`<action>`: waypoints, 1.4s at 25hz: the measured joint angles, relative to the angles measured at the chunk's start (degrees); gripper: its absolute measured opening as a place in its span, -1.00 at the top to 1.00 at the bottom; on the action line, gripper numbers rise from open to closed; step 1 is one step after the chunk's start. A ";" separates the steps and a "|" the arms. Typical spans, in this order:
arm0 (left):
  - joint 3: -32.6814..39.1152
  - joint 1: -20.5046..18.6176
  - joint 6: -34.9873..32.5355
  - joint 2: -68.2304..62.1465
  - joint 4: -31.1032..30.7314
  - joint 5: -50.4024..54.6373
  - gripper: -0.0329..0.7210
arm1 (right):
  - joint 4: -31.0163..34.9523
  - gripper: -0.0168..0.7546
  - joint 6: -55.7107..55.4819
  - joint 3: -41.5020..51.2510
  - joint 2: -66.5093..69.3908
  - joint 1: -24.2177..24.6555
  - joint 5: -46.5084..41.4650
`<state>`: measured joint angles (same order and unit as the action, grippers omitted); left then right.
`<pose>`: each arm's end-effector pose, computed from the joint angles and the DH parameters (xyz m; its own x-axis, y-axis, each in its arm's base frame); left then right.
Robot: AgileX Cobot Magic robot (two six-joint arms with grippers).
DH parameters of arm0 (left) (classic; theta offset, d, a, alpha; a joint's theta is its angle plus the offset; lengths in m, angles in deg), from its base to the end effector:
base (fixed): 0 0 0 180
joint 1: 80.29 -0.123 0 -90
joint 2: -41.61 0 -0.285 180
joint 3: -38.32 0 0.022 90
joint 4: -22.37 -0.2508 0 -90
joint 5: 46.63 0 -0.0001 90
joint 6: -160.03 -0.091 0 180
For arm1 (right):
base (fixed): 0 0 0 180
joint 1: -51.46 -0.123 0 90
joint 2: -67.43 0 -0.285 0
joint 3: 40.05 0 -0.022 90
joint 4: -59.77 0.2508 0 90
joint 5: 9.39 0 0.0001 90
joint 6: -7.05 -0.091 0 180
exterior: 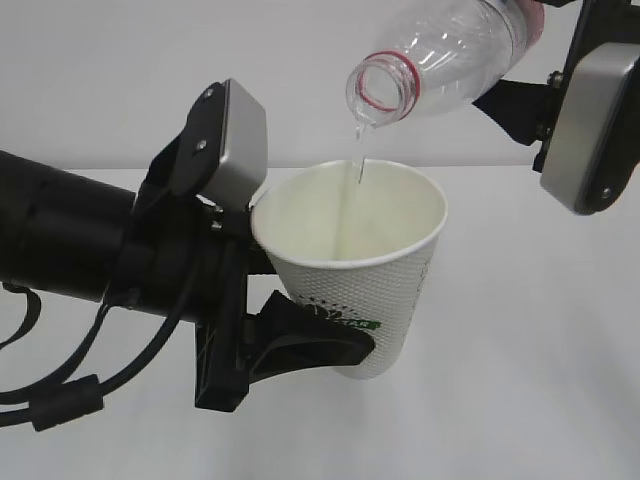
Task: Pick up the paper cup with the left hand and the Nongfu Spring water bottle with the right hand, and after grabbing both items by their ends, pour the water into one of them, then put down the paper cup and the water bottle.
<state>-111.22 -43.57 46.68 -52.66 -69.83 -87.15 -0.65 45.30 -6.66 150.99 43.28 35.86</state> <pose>0.2016 -0.2240 0.2411 -0.0429 0.4516 -0.8912 0.9939 0.1097 0.0077 0.2624 0.0944 0.3115 0.7231 -0.6906 -0.0161 -0.0162 0.0064 -0.9998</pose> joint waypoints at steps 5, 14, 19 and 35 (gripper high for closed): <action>0.00 0.00 0.00 0.00 0.00 0.09 -0.39 | 0.00 -0.37 0.00 0.00 0.00 0.00 0.00; 0.00 0.00 -0.01 0.00 0.00 0.09 -0.39 | 0.00 -0.37 0.00 0.00 0.00 0.00 0.11; 0.00 0.00 -0.11 0.00 0.00 0.13 -0.39 | 0.00 -0.37 0.00 0.00 0.00 0.00 0.11; 0.00 0.00 -0.11 0.00 0.00 0.13 -0.39 | 0.00 -0.37 0.63 0.00 0.00 0.00 0.11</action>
<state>-111.22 -43.57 46.57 -52.66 -69.83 -87.02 -0.65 45.94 -6.66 150.99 43.28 35.97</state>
